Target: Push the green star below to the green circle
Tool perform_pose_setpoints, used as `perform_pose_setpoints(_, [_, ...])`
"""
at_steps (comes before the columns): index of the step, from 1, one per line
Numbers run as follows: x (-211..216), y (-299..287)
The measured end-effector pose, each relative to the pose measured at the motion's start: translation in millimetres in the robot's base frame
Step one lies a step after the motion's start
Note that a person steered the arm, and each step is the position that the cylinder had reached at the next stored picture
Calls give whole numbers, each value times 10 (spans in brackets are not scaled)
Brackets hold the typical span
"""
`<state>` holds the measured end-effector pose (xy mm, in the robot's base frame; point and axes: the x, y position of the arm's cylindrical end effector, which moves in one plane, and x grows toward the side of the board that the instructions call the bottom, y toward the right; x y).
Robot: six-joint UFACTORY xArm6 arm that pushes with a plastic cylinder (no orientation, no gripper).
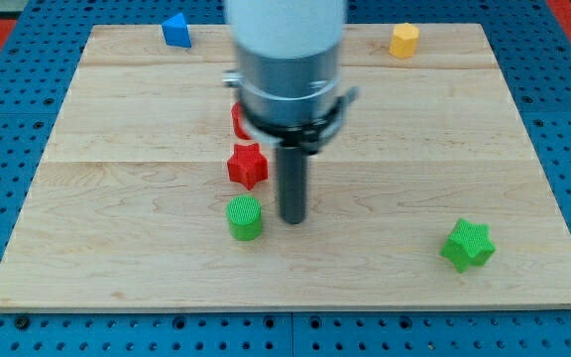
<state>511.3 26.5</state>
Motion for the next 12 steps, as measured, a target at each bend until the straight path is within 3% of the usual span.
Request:
perform_pose_setpoints(2, [-170, 1696])
perform_pose_setpoints(3, [89, 2018])
perform_pose_setpoints(5, [368, 1336])
perform_pose_setpoints(7, [669, 1376])
perform_pose_setpoints(8, [708, 1105])
perform_pose_setpoints(9, [663, 378])
perform_pose_setpoints(11, [704, 735])
perform_pose_setpoints(12, [708, 151])
